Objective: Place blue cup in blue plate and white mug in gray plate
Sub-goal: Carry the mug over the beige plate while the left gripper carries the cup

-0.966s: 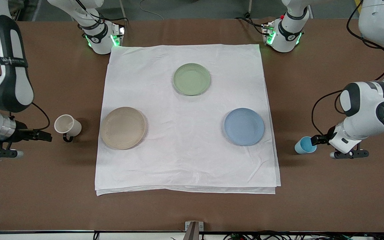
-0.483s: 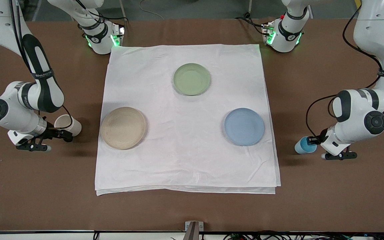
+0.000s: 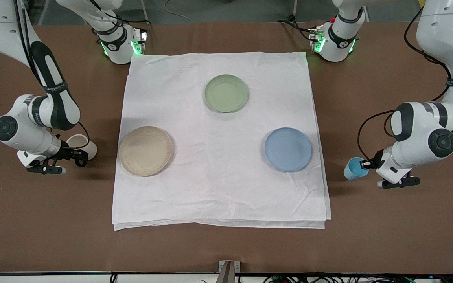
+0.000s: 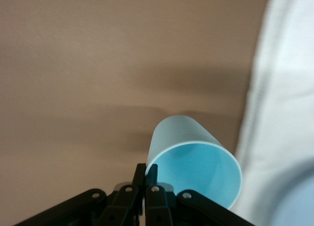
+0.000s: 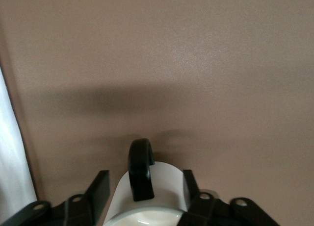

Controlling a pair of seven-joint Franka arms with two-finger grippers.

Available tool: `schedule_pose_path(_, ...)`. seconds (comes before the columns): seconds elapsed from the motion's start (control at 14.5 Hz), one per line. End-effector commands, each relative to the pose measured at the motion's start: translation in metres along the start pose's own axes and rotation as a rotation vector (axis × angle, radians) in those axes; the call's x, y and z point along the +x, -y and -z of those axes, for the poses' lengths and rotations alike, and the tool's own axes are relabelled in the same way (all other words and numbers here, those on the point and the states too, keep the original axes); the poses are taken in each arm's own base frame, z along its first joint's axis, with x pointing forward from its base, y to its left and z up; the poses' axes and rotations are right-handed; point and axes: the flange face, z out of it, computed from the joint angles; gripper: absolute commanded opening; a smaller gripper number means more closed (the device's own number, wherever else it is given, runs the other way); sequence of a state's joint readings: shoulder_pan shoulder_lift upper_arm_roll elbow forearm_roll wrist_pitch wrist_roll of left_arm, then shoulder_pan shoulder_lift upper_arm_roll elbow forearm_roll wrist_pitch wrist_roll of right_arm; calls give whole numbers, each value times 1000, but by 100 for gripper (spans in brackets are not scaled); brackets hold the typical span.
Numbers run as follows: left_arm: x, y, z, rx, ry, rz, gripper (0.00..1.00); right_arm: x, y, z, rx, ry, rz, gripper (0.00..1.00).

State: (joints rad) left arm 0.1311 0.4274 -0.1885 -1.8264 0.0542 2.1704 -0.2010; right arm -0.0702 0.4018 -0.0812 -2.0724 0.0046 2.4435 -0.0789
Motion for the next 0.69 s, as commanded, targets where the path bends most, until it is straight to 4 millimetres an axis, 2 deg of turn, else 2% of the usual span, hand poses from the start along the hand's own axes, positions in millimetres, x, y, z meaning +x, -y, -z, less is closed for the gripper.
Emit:
schedule_pose_path(0.0, -30, -45, 36, -17, 28, 21, 0, -10, 0, 6, 14, 1, -17, 6)
schedule_pose_path(0.07, -40, -65, 34, -33, 41, 54, 0, -9, 0, 8, 14, -4, -19, 1)
schedule_pose_path(0.21, -57, -108, 27, -51, 52, 158, 0, -4, 7, 17, 28, 12, -23, 0)
schedule_pose_path(0.34, -70, -144, 9, -69, 66, 205, 0, 9, 25, 52, 90, 85, -43, 0)
schedule_pose_path(0.48, -87, -177, -14, -85, 50, 228, 0, 9, 54, 78, 124, 108, -80, 0)
schedule_pose_path(0.62, -95, -193, -29, -76, 61, 258, 2, -6, 111, 82, 110, 114, -139, 0)
